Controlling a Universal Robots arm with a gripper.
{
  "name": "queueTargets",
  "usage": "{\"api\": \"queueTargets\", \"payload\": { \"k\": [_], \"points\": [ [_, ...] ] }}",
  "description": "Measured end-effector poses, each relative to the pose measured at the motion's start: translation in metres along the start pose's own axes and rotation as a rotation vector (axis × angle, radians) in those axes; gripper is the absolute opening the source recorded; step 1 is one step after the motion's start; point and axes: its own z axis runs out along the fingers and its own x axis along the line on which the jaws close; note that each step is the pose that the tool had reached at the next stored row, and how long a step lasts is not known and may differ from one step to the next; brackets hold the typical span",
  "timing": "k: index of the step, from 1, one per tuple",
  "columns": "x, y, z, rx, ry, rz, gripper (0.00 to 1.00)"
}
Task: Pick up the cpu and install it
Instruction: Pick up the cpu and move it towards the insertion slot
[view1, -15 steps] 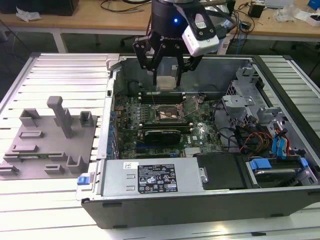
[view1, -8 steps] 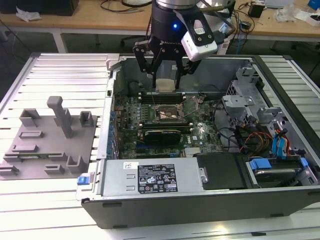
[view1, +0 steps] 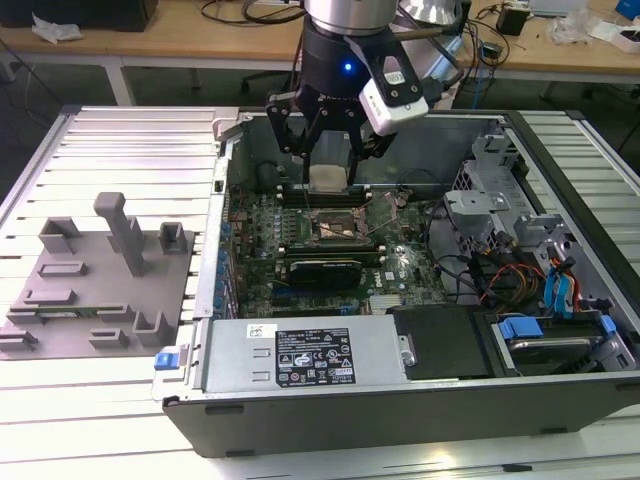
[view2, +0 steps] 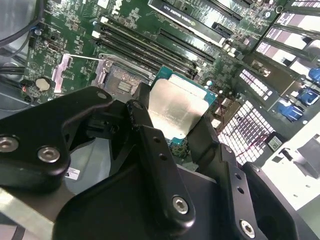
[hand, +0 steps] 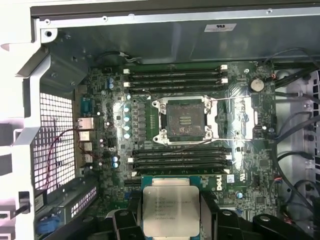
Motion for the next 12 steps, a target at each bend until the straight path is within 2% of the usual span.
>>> {"api": "queueTargets", "payload": {
  "k": [3, 9, 12],
  "points": [
    [0.0000, 0.0027, 0.0049, 0.0001, 0.0021, 0.000, 0.55],
    [-0.0003, 0.0053, 0.0167, 0.0007, 0.0109, 0.000, 0.55],
    [-0.0004, 0.0061, 0.0200, 0.0007, 0.0127, 0.000, 0.55]
  ]
}}
